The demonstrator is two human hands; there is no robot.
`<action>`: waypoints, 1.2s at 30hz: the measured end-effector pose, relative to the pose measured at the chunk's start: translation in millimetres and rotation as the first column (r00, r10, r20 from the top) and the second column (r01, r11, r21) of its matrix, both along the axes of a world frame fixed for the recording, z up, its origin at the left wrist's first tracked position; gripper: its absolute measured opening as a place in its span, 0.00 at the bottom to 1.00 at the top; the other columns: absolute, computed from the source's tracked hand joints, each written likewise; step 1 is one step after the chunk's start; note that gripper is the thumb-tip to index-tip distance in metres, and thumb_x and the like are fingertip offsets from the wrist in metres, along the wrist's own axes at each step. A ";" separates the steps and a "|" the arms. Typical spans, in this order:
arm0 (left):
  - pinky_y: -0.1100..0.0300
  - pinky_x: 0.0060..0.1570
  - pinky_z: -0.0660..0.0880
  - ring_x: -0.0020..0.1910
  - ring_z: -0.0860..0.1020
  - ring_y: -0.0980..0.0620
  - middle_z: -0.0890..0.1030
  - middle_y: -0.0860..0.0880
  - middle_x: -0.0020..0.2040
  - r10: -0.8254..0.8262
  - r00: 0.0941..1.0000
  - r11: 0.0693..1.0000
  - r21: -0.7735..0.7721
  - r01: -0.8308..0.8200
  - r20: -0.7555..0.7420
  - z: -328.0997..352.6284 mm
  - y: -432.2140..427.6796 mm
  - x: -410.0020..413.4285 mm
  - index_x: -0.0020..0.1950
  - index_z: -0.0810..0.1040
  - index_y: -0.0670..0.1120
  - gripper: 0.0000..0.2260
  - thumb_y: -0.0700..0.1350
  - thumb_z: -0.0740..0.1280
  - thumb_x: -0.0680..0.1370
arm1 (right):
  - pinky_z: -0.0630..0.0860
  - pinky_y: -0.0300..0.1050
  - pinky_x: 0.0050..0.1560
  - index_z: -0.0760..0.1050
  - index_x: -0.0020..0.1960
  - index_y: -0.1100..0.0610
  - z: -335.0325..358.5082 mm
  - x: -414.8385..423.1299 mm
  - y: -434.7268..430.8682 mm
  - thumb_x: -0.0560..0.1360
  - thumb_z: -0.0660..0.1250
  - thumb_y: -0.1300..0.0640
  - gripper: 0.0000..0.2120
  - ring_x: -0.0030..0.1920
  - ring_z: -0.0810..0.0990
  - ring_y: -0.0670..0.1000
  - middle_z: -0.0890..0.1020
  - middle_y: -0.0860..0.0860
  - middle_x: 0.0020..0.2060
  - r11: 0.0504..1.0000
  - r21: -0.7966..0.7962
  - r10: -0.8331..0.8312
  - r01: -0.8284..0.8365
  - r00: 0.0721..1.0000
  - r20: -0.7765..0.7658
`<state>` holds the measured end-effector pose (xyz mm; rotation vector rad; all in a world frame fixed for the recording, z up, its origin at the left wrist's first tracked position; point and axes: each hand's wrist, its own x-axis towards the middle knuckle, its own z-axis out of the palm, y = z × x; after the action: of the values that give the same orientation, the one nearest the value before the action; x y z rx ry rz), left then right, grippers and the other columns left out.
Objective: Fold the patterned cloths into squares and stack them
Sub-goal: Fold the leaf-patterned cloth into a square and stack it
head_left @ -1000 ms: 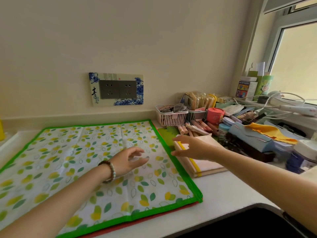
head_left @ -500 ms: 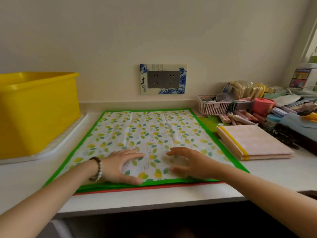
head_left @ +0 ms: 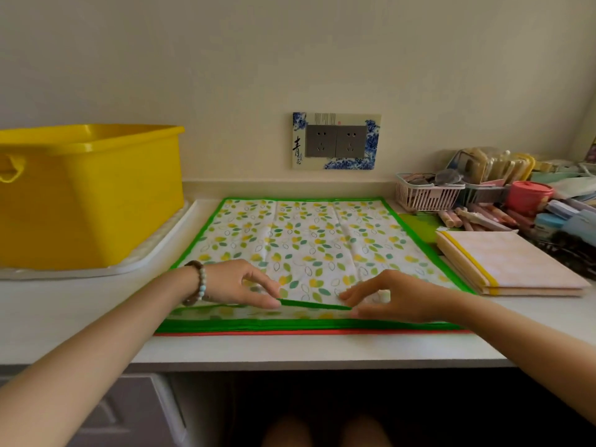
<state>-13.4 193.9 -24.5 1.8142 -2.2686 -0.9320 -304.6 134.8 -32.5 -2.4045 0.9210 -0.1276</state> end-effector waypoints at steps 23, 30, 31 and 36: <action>0.58 0.71 0.52 0.73 0.60 0.54 0.64 0.55 0.73 0.288 0.903 0.756 -0.654 -0.011 0.318 19.6 -92.0 -5.0 0.73 0.63 0.55 0.22 0.58 0.56 0.79 | 0.74 0.42 0.45 0.82 0.53 0.54 22.3 58.5 -128.6 0.75 0.67 0.52 0.10 0.47 0.81 0.50 0.84 0.50 0.48 0.786 -0.513 -0.279 0.346 0.938 0.205; 0.57 0.71 0.57 0.72 0.61 0.54 0.63 0.55 0.74 0.236 0.944 0.882 -0.457 -0.110 0.229 -15.3 -112.6 -6.6 0.74 0.62 0.54 0.26 0.63 0.51 0.78 | 0.73 0.40 0.45 0.82 0.53 0.53 1.8 71.6 -169.7 0.76 0.67 0.51 0.10 0.48 0.81 0.50 0.84 0.50 0.49 0.803 -0.469 -0.317 0.367 0.930 0.186; 0.56 0.72 0.57 0.72 0.61 0.53 0.63 0.55 0.74 0.238 0.944 0.894 -0.433 -0.120 0.230 -20.1 -115.4 -6.0 0.74 0.61 0.54 0.27 0.64 0.50 0.78 | 0.73 0.40 0.45 0.82 0.53 0.53 0.0 73.7 -173.8 0.76 0.67 0.51 0.10 0.48 0.81 0.50 0.84 0.49 0.49 0.803 -0.468 -0.321 0.368 0.930 0.181; 0.52 0.73 0.53 0.75 0.56 0.53 0.57 0.53 0.76 0.293 0.929 0.909 -0.368 -0.197 0.226 -39.8 -131.6 -1.2 0.75 0.58 0.53 0.28 0.64 0.49 0.78 | 0.78 0.46 0.51 0.80 0.57 0.52 -2.8 85.2 -180.7 0.78 0.63 0.53 0.11 0.52 0.81 0.49 0.82 0.48 0.55 0.793 -0.395 -0.349 0.464 0.878 0.328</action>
<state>-14.6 62.3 -64.3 2.1026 -2.0976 -0.2350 -219.4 -45.8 -35.3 -2.4777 1.4114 -0.8797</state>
